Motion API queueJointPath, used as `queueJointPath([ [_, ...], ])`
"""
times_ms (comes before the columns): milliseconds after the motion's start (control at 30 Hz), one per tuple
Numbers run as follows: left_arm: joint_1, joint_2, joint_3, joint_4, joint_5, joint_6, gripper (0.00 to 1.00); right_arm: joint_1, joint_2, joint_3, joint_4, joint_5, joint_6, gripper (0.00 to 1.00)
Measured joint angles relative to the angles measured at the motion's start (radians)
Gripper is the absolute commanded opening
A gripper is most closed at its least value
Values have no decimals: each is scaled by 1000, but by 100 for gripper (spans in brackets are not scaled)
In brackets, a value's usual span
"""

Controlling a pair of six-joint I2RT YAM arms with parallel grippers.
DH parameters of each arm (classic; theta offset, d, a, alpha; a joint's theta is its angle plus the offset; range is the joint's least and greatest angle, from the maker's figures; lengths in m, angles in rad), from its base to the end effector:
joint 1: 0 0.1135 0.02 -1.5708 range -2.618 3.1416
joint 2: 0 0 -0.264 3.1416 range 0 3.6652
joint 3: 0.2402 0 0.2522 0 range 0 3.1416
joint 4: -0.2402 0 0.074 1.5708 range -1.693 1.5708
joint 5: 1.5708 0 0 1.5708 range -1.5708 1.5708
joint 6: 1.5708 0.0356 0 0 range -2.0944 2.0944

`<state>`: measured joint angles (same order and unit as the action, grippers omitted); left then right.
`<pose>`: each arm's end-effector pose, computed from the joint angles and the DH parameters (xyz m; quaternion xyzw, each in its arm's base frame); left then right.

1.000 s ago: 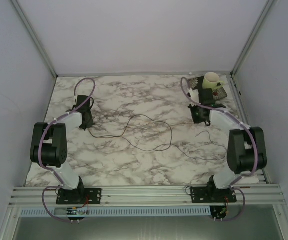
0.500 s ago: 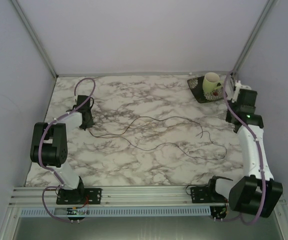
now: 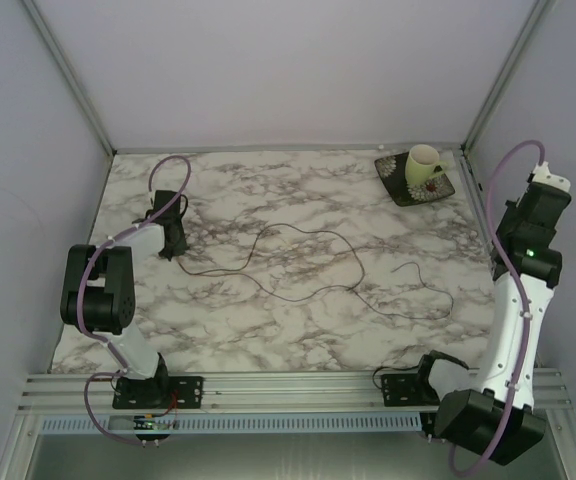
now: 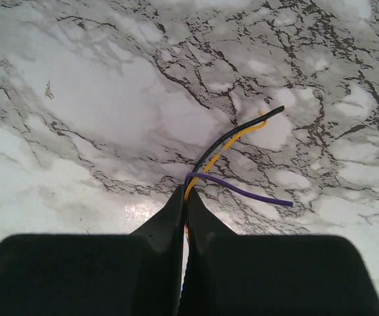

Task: Zip-tie the wires
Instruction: Untie the cable at the center of the board.

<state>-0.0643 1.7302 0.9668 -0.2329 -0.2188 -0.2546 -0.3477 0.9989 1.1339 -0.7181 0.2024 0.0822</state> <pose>0.3393 -0.0141 0.1568 -0.1214 0.9460 0.0587 0.2947 0.1881 -0.0758 0.3680 0.2336 0.8456 -0.1506 0.4557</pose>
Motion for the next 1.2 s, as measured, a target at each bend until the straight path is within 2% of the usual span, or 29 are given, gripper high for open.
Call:
queueJointPath([
  [200,0,0,0,0,0,0,0,-37,-46,27,-2,37,7,0],
  [300,-3,-2,0,0,0,0,3,-42,-61,33,-1,-29,0,0],
  [433,-5,-7,0,-5,1,1,22,-40,-82,31,0,-174,-14,0],
  [633,-6,-35,0,-79,28,0,32,-21,-161,16,8,-382,-13,0],
  [867,-7,-80,17,-197,71,3,73,-6,-238,16,53,-559,37,0],
  [1067,-7,-169,106,-269,66,20,99,1,-245,48,92,-685,125,0],
  [1200,-7,-238,193,-320,49,46,100,8,-233,68,100,-717,172,0],
])
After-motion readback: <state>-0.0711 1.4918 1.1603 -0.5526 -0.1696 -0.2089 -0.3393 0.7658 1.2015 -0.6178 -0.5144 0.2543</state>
